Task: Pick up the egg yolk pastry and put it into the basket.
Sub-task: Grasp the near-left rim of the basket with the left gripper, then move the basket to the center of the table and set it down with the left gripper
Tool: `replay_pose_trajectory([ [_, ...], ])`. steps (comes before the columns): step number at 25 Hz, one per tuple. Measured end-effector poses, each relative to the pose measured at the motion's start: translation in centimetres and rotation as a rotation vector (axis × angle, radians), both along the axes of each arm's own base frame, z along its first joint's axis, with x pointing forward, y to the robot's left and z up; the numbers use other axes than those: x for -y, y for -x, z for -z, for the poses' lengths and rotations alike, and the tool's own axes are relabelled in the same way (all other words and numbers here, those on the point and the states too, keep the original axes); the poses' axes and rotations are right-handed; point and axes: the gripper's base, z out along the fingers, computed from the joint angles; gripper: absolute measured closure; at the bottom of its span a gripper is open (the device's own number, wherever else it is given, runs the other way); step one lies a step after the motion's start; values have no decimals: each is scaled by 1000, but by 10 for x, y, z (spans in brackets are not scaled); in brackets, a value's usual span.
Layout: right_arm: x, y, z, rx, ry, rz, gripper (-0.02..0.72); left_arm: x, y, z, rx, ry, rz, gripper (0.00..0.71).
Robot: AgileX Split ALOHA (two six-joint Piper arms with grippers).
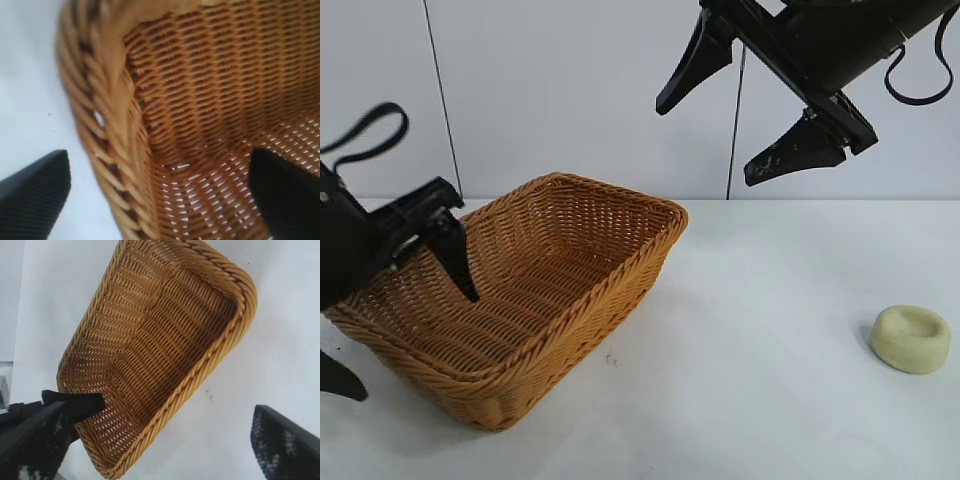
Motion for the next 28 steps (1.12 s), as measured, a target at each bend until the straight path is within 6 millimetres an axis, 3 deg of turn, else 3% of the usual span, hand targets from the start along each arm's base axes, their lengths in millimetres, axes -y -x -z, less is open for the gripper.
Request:
replay_pose_trajectory([
  [5, 0, 0, 0, 0, 0, 0, 8, -9, -5, 0, 8, -1, -35, 18],
  [7, 0, 0, 0, 0, 0, 0, 8, -11, -6, 0, 8, -1, -40, 48],
  [11, 0, 0, 0, 0, 0, 0, 8, -11, -6, 0, 8, -3, -38, 255],
  [14, 0, 0, 0, 0, 0, 0, 8, -12, -5, 0, 1, -5, -37, 503],
  [16, 0, 0, 0, 0, 0, 0, 8, -12, -6, 0, 3, 7, -63, 604],
  [20, 0, 0, 0, 1, 0, 1, 8, -9, -9, -5, -16, 0, -16, 617],
  [28, 0, 0, 0, 1, 0, 1, 8, 1, -47, -41, 69, 6, 145, 617],
])
